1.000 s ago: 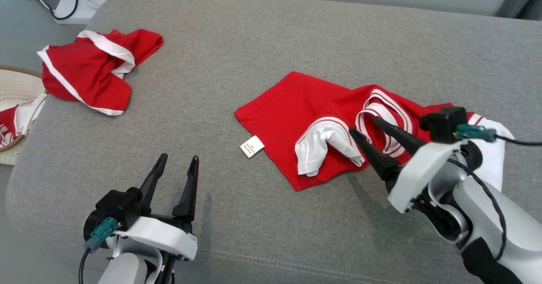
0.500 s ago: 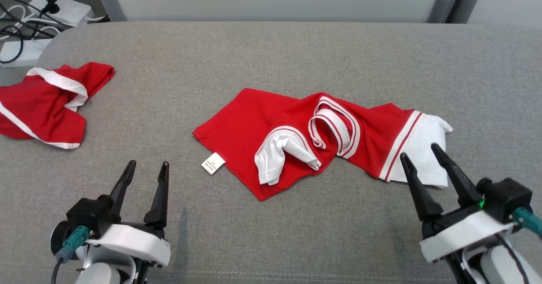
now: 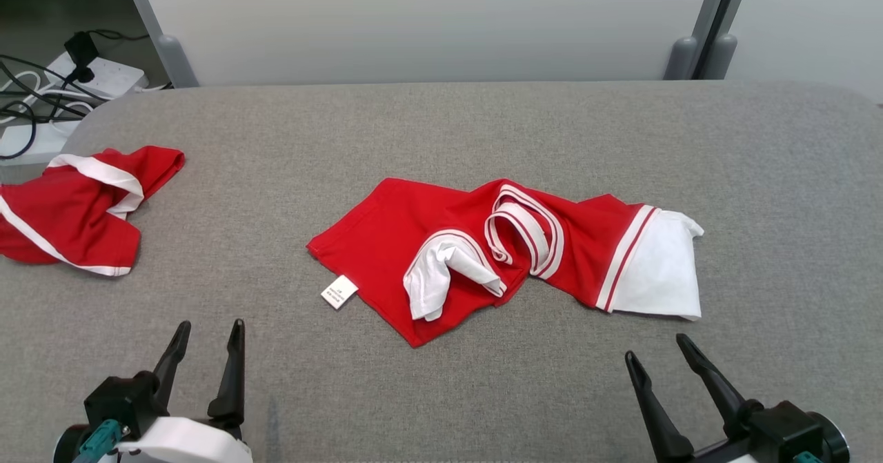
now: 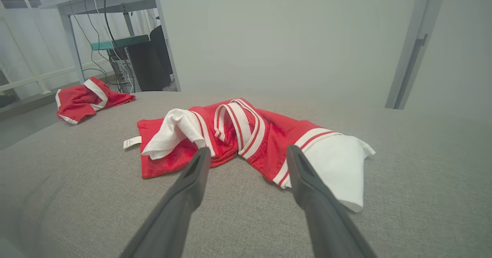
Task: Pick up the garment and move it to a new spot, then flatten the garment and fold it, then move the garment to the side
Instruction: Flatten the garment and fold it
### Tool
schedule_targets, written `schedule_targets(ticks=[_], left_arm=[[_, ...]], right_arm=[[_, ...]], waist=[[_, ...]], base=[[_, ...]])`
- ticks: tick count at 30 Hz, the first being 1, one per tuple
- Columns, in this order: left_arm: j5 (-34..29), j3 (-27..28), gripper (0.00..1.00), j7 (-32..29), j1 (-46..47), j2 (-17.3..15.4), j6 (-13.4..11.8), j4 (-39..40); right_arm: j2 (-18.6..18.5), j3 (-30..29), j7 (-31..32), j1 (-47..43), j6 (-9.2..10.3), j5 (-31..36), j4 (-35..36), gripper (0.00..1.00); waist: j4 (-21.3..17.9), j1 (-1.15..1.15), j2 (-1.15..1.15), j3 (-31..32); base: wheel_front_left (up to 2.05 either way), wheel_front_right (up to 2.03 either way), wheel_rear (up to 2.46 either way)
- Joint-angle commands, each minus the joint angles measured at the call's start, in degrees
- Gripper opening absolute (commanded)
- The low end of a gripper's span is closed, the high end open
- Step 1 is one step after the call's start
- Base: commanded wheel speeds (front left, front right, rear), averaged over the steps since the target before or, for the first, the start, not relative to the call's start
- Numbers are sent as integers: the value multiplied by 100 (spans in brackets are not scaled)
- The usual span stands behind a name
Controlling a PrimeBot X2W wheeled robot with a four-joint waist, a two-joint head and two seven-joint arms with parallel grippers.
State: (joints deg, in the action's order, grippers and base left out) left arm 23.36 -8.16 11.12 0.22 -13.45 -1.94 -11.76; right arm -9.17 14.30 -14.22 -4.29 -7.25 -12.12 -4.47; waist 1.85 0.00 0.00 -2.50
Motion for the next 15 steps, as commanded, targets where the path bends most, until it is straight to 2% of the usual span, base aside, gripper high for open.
schedule_targets(ticks=[1,15], left_arm=[[45,235,100,6,116,-115,-50,163],[69,209,100,-113,-5,-203,-145,369]], right_arm=[[-41,54,-77,43,-24,71,191,100],[41,40,-77,-42,-24,148,246,100]], waist=[[-3,0,0,32],[40,0,0,121]], base=[[0,0,0],[0,0,0]])
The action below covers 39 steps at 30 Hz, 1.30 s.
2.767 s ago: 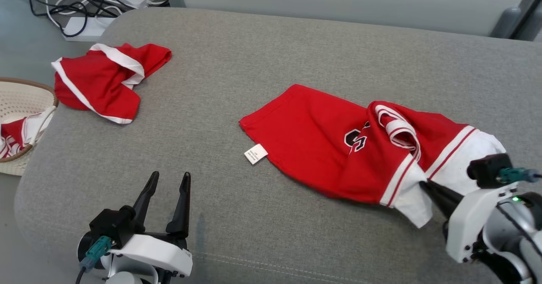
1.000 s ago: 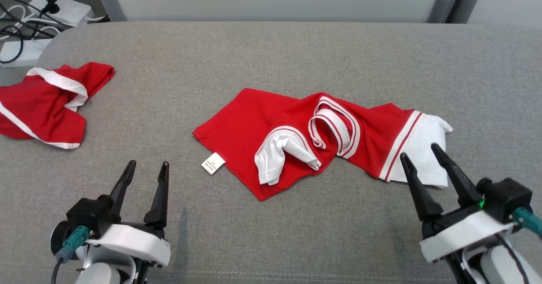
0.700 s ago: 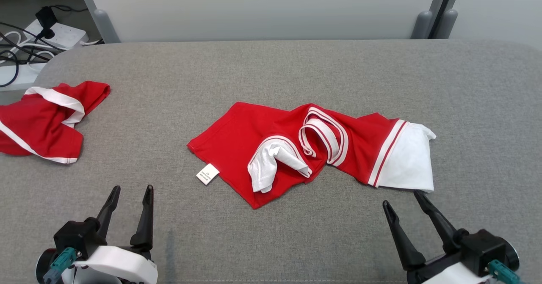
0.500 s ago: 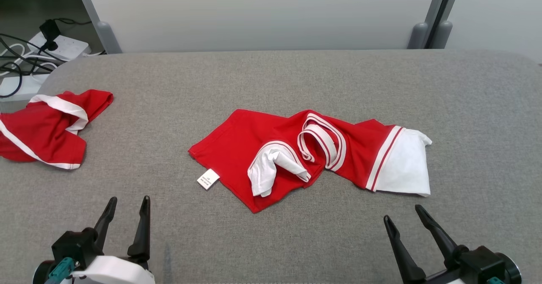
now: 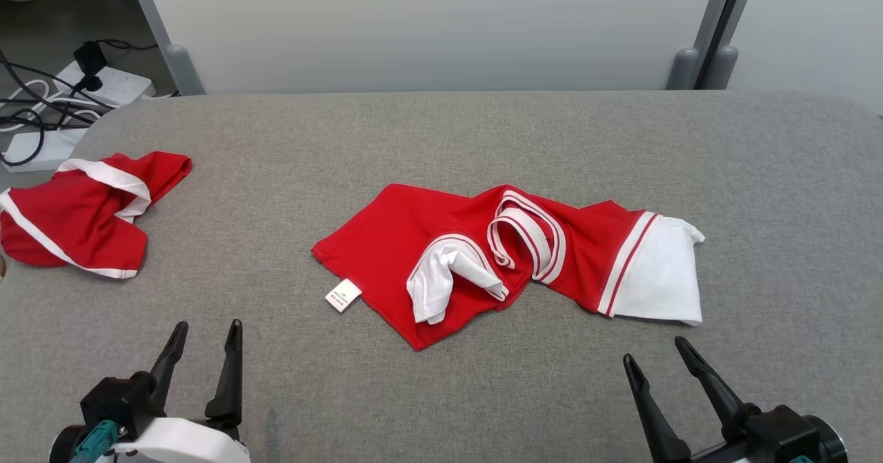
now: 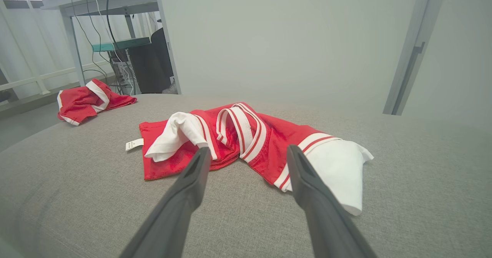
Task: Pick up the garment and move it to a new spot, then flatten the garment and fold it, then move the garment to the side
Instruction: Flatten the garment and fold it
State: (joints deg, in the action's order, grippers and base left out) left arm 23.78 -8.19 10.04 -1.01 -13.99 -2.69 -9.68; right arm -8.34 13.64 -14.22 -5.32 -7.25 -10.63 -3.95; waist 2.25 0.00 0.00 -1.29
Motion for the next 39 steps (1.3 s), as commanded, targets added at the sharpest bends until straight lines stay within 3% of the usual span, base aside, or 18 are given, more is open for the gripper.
schedule_targets(ticks=[1,8,14,26,39], left_arm=[[32,213,100,-6,111,-151,-77,170],[49,178,100,-56,145,-175,-94,241],[63,-47,100,-273,573,-230,149,138],[569,-396,100,-1178,2213,-193,802,-1203],[1113,-784,100,-1240,3444,-83,1007,-2467]], right_arm=[[-28,101,-77,56,-24,-1,197,100],[13,95,-77,82,-24,-16,226,100],[-12,166,-77,384,-24,32,88,100],[-85,1346,0,2065,-24,339,-1086,100],[69,2363,-59,3400,-24,395,-2259,100]], waist=[[-1,0,0,7],[-20,0,0,-32],[-78,0,0,-261],[-180,0,0,-1278],[-26,0,0,-1915]], base=[[0,0,0],[0,0,0],[0,0,0],[0,0,0],[0,0,0]])
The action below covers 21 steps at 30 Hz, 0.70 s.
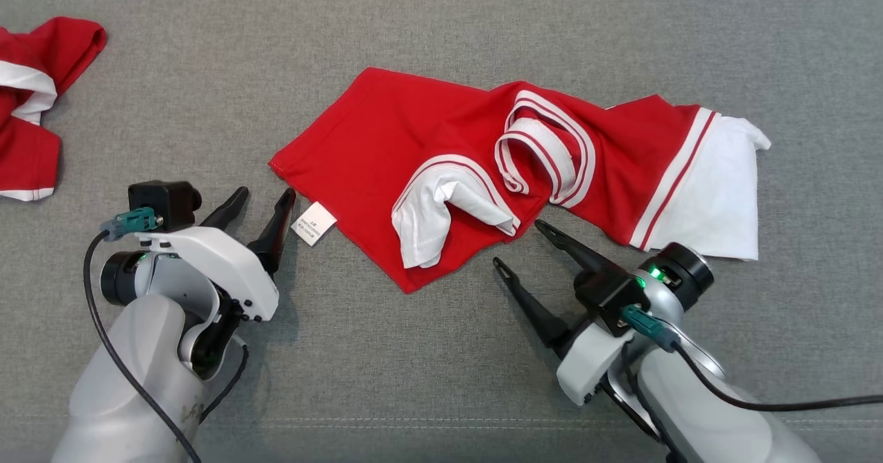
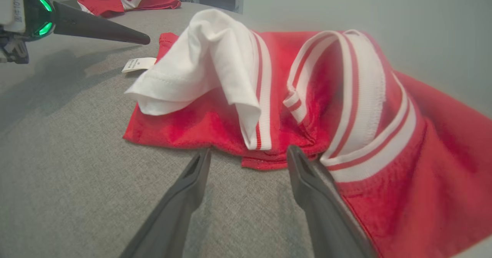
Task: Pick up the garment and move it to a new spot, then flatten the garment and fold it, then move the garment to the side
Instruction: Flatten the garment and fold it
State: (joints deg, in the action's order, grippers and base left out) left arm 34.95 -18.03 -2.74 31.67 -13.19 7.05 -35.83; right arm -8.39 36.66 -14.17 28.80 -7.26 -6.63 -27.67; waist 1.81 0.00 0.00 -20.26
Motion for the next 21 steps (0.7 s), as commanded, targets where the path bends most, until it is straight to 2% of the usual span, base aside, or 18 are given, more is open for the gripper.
schedule_targets(ticks=[1,10,11,12,13,14,15,21], left_arm=[[38,151,100,58,240,-158,37,74],[725,-498,100,157,626,-223,43,-179],[829,-554,99,171,655,-224,43,-189],[904,-633,72,175,684,-245,43,-198],[992,-708,38,184,705,-263,43,-201],[1085,-766,3,218,719,-284,43,-200],[1149,-826,0,257,732,-316,43,-206],[1518,-1072,0,666,631,-468,43,-106]], right_arm=[[94,110,-70,53,-23,1,64,100],[252,309,-81,413,-23,50,-49,100],[264,313,-82,436,-23,55,-66,97],[277,308,-82,455,-23,54,-89,49],[289,299,-82,473,-23,58,-117,31],[301,294,-82,483,-23,54,-148,0],[314,279,-82,488,-23,37,-151,0],[231,-85,-82,170,-23,-16,188,0]], waist=[[24,0,0,-42],[6,0,0,-204],[3,0,0,-216],[-1,0,0,-228],[-6,0,0,-236],[-13,0,0,-240],[-20,0,0,-245],[-36,0,0,-217]], base=[[0,0,0],[0,0,0],[0,0,0],[0,0,0],[0,0,0],[0,0,0],[0,0,0],[0,0,0]])
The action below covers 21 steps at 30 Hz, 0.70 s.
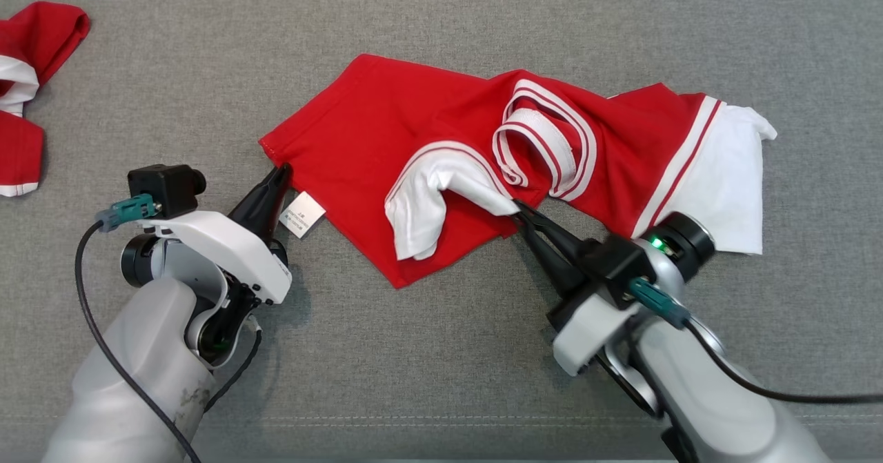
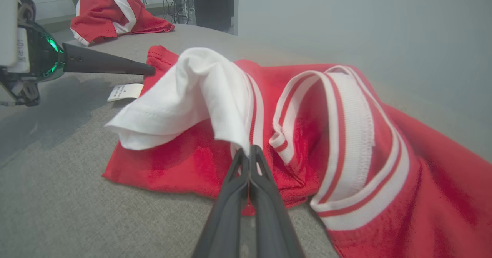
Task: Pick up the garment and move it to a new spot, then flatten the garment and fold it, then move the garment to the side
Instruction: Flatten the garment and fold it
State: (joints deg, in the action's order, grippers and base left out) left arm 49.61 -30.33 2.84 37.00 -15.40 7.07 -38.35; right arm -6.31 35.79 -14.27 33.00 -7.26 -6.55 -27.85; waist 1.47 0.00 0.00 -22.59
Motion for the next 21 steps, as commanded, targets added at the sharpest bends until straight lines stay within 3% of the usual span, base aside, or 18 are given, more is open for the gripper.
schedule_targets(ticks=[1,5,7,13,14,18,21], left_arm=[[130,145,0,192,34,-262,41,195],[359,132,0,541,-374,-396,41,491],[450,186,0,763,-871,-539,34,842],[687,430,0,898,-2271,-934,-383,2282],[687,430,0,898,-2271,-934,-383,2282],[908,529,0,631,-2913,-1288,-593,3533],[1028,587,0,79,-2480,-1653,-488,4058]], right_arm=[[-13,-85,-73,-361,-23,-33,323,0],[-211,-506,-73,-1008,-23,-94,984,0],[-384,-1077,-73,-1716,-23,-113,1645,0],[-575,-2206,-73,-3369,-23,74,3143,0],[-575,-2206,-73,-3369,-23,74,3143,0],[-744,-2313,180,-4045,-23,-181,3825,0],[-1049,-2326,924,-3539,-23,-633,3916,0]], waist=[[-8,0,0,35],[-33,0,0,120],[-46,0,0,179],[-123,0,0,206],[-123,0,0,206],[-160,0,0,147],[-163,0,0,113]], base=[[0,0,0],[0,0,0],[0,0,0],[0,0,0],[0,0,0],[0,0,0],[0,0,0]])
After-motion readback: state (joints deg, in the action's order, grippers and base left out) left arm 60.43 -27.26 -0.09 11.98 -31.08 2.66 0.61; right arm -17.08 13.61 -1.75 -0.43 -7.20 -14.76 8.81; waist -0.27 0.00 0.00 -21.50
